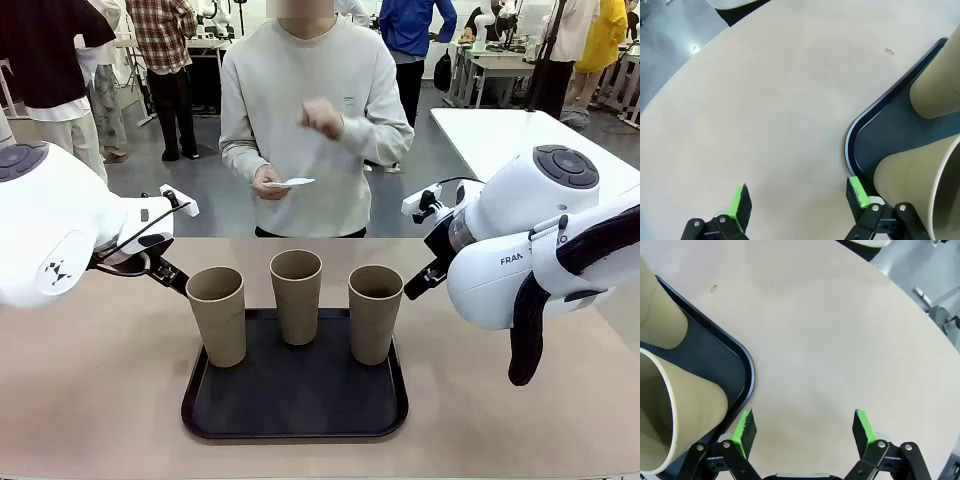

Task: Place coasters on the table and set cups on them.
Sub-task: Pick up one Reusable plastic cup and place it on a coaster set by the human.

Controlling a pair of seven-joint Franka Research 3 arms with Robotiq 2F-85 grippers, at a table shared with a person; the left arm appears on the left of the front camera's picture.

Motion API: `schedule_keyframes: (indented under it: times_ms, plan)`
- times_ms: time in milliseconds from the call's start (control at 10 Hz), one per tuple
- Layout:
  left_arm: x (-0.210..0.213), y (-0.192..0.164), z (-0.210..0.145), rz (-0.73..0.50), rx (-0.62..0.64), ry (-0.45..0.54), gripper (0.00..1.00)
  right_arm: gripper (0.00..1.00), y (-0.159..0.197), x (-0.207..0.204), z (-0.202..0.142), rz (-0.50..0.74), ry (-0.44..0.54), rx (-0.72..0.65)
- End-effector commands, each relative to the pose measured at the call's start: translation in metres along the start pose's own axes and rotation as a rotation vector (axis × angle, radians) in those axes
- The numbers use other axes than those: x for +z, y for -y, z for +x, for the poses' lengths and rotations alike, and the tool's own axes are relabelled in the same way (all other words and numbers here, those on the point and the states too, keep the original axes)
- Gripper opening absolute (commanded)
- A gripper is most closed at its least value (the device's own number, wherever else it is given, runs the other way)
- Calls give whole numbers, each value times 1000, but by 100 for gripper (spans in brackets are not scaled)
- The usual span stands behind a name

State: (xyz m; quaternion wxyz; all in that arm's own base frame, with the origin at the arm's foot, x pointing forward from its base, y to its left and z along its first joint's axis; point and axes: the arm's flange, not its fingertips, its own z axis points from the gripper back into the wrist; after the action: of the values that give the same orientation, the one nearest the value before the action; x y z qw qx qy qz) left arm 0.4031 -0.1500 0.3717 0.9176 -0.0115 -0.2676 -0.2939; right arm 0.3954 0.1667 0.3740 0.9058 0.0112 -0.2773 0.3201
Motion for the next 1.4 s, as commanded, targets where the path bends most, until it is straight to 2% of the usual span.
schedule_keyframes:
  times_ms: [0,1300]
  plan:
    - [0,0,0,0,0,0,100,100,0,0,0,0,0,0]
    - [0,0,0,0,0,0,100,100,0,0,0,0,0,0]
